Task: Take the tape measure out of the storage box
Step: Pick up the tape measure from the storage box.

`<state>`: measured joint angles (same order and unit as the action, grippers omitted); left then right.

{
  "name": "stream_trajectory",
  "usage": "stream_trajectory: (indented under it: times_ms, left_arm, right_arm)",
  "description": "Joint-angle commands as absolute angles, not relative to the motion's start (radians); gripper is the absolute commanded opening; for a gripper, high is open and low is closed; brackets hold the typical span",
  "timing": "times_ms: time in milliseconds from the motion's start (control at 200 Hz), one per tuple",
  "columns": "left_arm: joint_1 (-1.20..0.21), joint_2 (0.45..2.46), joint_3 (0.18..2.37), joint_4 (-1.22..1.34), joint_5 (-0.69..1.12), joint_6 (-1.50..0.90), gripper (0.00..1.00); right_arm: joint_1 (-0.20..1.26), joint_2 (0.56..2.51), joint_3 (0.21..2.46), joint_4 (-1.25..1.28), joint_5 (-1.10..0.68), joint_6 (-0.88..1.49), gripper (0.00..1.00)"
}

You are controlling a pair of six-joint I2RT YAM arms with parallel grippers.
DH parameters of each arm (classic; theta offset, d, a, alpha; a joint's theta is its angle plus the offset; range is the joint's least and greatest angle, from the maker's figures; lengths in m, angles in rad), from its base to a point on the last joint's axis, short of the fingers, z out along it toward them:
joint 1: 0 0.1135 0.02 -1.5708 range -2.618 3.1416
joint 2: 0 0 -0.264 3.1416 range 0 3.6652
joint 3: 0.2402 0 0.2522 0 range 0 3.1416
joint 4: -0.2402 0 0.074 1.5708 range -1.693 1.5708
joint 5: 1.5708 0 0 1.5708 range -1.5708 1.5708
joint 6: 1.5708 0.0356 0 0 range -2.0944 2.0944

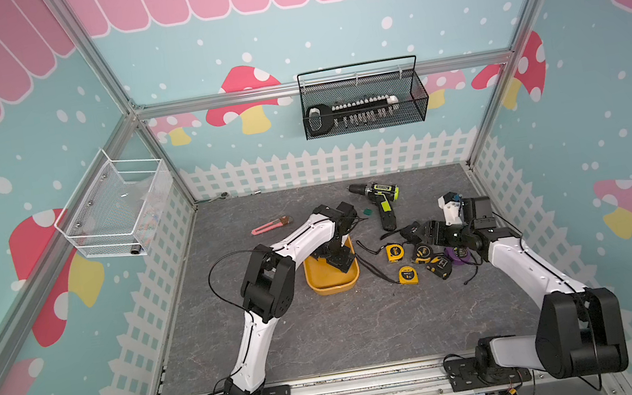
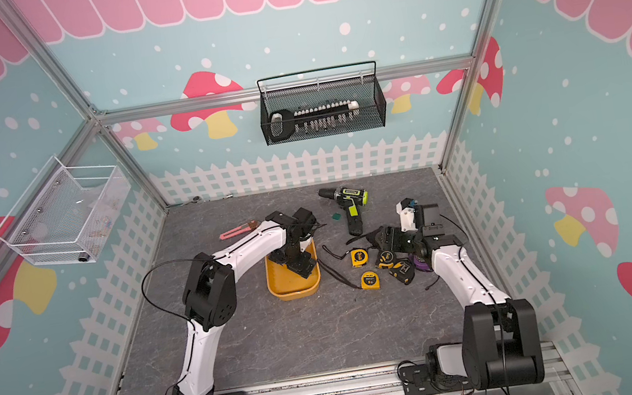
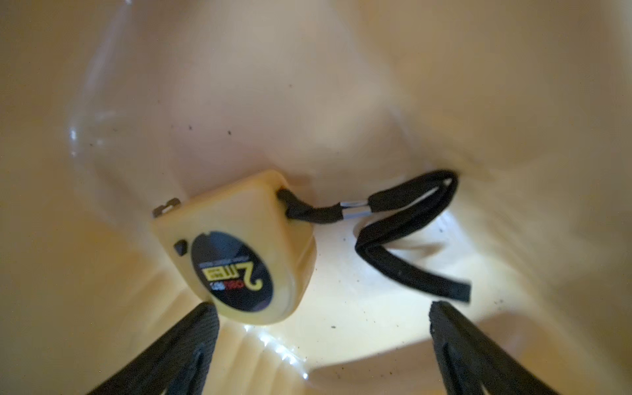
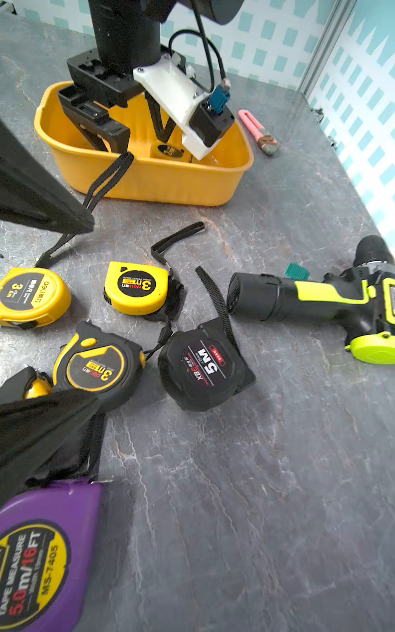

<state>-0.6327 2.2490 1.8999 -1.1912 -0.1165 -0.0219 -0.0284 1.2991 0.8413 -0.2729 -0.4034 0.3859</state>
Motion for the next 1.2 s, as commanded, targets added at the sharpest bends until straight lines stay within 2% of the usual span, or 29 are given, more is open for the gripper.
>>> stream_trajectory:
  times_ms: [0, 250, 410, 585, 836, 916, 1136, 1196]
  left_arm:
    - [-0.635, 2.188, 1.949, -1.166, -0.143, -0.016, 0.99]
    - [-0.594, 2.247, 1.966, -1.160, -0.186, 0.031, 0.99]
    - [-0.577, 2.278, 1.960, -1.130, -0.105, 0.056, 0.99]
    - [-0.575, 2.306, 1.973, -1.096, -0.115, 0.055, 0.99]
    - [-0.556, 2.347, 1.968, -1.100, -0.033, 0.022, 0.97]
    - [-0.555, 2.354, 1.966, -1.099, -0.026, 0.018, 0.91]
    - [-0.551, 2.333, 1.959, -1.094, -0.025, 0.008, 0.59]
    - [-0.550, 2.312, 1.952, -1.095, -0.021, 0.004, 0.54]
  right_arm:
    - [-0.035, 1.303, 0.846, -0.341, -0.393, 0.351, 0.80]
    - [-0.035, 1.322, 0.838, -0.341, -0.419, 0.367, 0.82]
    - [-0.034, 1.312, 0.832, -0.347, -0.423, 0.363, 0.83]
    - [-0.034, 1.307, 0.831, -0.356, -0.422, 0.360, 0.84]
    - [-0.035, 1.308, 0.821, -0.356, -0.422, 0.362, 0.84]
    - [-0.034, 1.310, 0.822, -0.357, -0.422, 0.364, 0.84]
    - [-0.034, 1.305, 0.812, -0.353, -0.439, 0.378, 0.84]
    - [-0.034, 1.301, 0.807, -0.352, -0.443, 0.382, 0.84]
